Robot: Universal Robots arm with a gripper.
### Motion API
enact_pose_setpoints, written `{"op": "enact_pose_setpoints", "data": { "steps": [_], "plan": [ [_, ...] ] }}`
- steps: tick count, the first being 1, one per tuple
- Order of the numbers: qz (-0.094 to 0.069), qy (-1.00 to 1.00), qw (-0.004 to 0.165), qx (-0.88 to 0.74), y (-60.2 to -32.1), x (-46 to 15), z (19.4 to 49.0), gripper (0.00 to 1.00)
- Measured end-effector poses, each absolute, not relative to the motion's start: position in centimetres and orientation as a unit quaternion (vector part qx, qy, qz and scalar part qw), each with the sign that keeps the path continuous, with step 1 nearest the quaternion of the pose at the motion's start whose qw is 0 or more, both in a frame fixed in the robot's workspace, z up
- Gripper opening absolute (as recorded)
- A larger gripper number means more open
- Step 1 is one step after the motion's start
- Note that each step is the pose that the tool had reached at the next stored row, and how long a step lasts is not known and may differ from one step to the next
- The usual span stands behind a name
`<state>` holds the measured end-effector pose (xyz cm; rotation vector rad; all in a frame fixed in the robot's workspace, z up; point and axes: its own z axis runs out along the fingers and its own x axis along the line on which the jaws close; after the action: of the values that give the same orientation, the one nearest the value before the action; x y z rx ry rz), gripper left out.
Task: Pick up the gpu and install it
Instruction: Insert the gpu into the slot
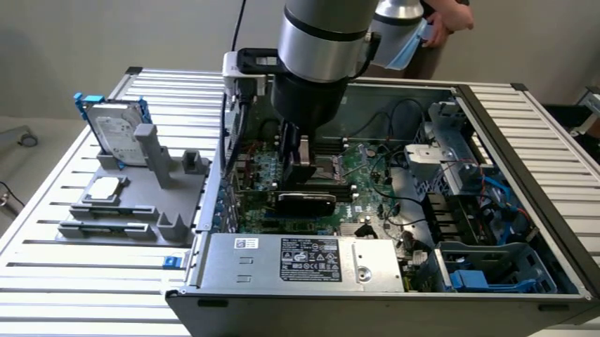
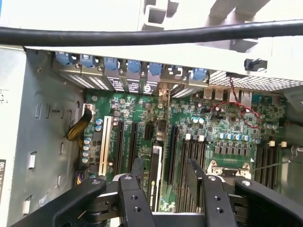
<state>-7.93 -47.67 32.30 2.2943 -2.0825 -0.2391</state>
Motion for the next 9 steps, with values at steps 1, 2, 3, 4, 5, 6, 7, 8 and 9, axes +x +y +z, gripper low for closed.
{"op": "enact_pose_setpoints", "data": {
  "steps": [1, 2, 3, 4, 5, 6, 7, 8, 9],
  "plan": [
    [-0.077, -0.67, 0.017, 0.738, -47.67, -7.93, 32.53, 0.5],
    [-0.077, -0.67, 0.017, 0.738, -47.67, -7.93, 32.69, 0.47],
    [-0.077, -0.67, 0.017, 0.738, -47.67, -7.92, 32.79, 0.47],
    [-0.078, -0.67, 0.018, 0.738, -47.67, -7.93, 32.8, 0.41],
    [-0.078, -0.67, 0.018, 0.738, -47.67, -7.93, 32.8, 0.35],
    [-0.078, -0.67, 0.018, 0.738, -47.67, -7.93, 32.8, 0.35],
    [-0.078, -0.67, 0.018, 0.738, -47.67, -7.92, 32.81, 0.28],
    [-0.078, -0.67, 0.018, 0.738, -47.67, -7.92, 32.8, 0.28],
    [-0.078, -0.67, 0.018, 0.738, -47.67, -7.93, 32.81, 0.28]
  ]
}}
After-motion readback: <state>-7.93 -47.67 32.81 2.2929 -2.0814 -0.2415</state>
